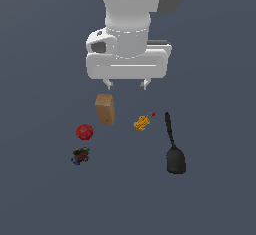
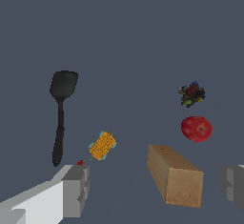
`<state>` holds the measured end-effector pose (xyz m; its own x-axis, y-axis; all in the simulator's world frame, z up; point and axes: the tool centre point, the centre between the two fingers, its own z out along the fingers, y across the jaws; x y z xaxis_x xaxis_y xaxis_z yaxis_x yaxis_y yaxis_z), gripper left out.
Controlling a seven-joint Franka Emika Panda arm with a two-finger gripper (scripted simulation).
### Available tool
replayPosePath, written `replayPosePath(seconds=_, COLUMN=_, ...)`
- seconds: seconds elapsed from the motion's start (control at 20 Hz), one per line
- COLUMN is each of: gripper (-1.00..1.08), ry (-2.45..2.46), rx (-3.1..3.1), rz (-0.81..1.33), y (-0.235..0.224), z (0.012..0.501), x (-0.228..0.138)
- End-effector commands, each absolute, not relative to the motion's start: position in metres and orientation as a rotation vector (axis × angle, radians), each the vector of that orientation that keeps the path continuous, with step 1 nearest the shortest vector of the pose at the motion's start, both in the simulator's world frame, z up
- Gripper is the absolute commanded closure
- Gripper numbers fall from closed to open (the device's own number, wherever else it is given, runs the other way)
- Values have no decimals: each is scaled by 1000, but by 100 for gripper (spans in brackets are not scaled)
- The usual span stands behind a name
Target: Pick up a designated object from a clutter of objects.
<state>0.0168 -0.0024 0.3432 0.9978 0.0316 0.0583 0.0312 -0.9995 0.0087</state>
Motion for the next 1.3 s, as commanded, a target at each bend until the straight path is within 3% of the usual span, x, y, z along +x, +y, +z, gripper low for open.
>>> replayPosePath(seconds=0.0, gripper=-92, ry=49, rx=3132, rz=92, y=-2, z=343, x=17)
replayPosePath(seconds=0.7, gripper=-92, ry=39, rx=3112, rz=76, y=-5, z=353, x=13)
replayPosePath(seconds=1.25, gripper=-92, ry=-215, rx=3131, rz=64, y=-27, z=324, x=38)
